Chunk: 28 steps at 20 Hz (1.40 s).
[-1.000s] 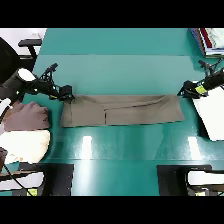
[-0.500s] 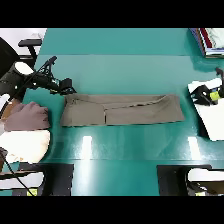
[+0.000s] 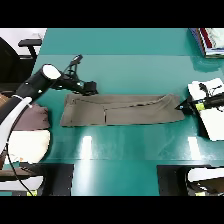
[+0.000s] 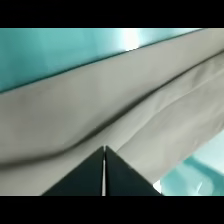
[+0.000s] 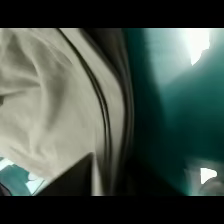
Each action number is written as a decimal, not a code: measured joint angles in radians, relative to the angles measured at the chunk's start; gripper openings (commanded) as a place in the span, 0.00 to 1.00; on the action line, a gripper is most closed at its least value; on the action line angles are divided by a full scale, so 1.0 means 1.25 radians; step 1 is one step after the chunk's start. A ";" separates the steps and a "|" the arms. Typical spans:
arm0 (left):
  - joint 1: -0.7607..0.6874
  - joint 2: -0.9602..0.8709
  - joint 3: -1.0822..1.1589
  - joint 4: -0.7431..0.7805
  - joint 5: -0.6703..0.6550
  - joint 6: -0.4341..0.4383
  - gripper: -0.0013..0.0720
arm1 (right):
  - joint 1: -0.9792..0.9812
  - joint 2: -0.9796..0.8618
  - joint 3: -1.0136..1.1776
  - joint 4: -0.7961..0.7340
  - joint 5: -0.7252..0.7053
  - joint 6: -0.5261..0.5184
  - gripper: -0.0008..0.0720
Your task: Fold the shirts.
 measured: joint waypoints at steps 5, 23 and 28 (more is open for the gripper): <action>-0.098 -0.121 0.111 -0.008 0.020 -0.008 0.05 | 0.072 0.021 0.081 -0.001 0.034 -0.029 0.04; -0.200 -0.320 0.261 -0.005 -0.028 -0.030 0.05 | 0.428 0.229 0.448 0.159 0.025 0.084 0.04; -0.136 -0.262 0.288 0.045 -0.067 -0.028 0.05 | 0.523 0.228 0.456 0.162 -0.029 0.086 0.04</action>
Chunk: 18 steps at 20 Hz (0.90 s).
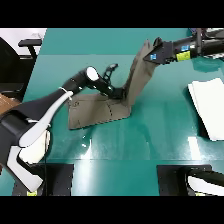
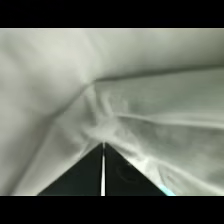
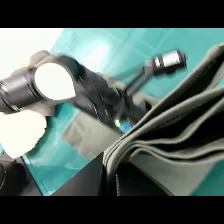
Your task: Fold the shirts.
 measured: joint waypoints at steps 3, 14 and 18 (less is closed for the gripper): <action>0.093 0.103 0.006 0.080 -0.027 0.000 0.05 | 0.078 -0.017 0.002 0.002 -0.056 0.000 0.04; 0.422 0.424 0.009 0.217 -0.107 -0.001 0.05 | 0.411 -0.350 0.238 0.000 -0.143 -0.033 0.77; 0.445 0.444 0.008 0.221 -0.137 0.000 0.05 | 0.347 -0.320 0.153 -0.022 -0.080 -0.034 0.77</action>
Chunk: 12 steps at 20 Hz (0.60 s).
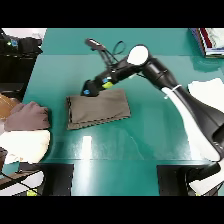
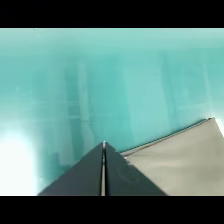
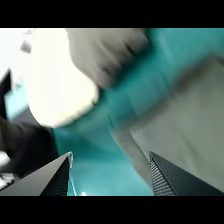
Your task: Fold the shirts.
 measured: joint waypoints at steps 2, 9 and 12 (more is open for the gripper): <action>0.004 0.003 0.000 0.000 -0.007 0.000 0.05 | -0.063 0.046 -0.109 -0.021 0.009 0.000 0.77; 0.008 0.007 0.000 -0.004 -0.004 0.000 0.05 | -0.342 0.161 -0.503 -0.030 -0.062 0.016 0.77; 0.008 0.007 0.000 -0.005 0.004 0.000 0.05 | -0.378 0.119 -0.547 0.031 -0.085 0.010 0.77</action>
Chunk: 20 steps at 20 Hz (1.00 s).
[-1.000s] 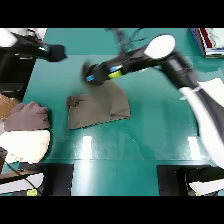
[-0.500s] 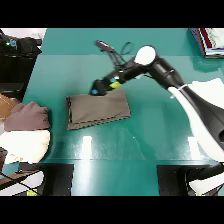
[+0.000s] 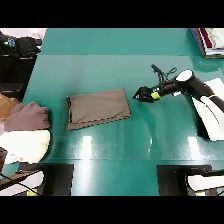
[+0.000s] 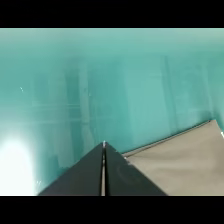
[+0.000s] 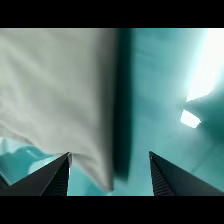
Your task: Fold the shirts.
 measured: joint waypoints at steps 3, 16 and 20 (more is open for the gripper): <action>0.000 0.000 0.000 -0.004 0.004 0.000 0.05 | 0.022 -0.078 0.034 0.054 -0.009 -0.005 0.77; -0.093 0.000 0.000 -0.031 -0.003 0.001 0.05 | 0.178 -0.291 0.370 0.118 0.058 -0.011 0.04; -0.178 0.000 0.000 -0.026 0.023 0.001 0.05 | 0.082 -0.239 0.417 0.092 0.056 -0.009 0.04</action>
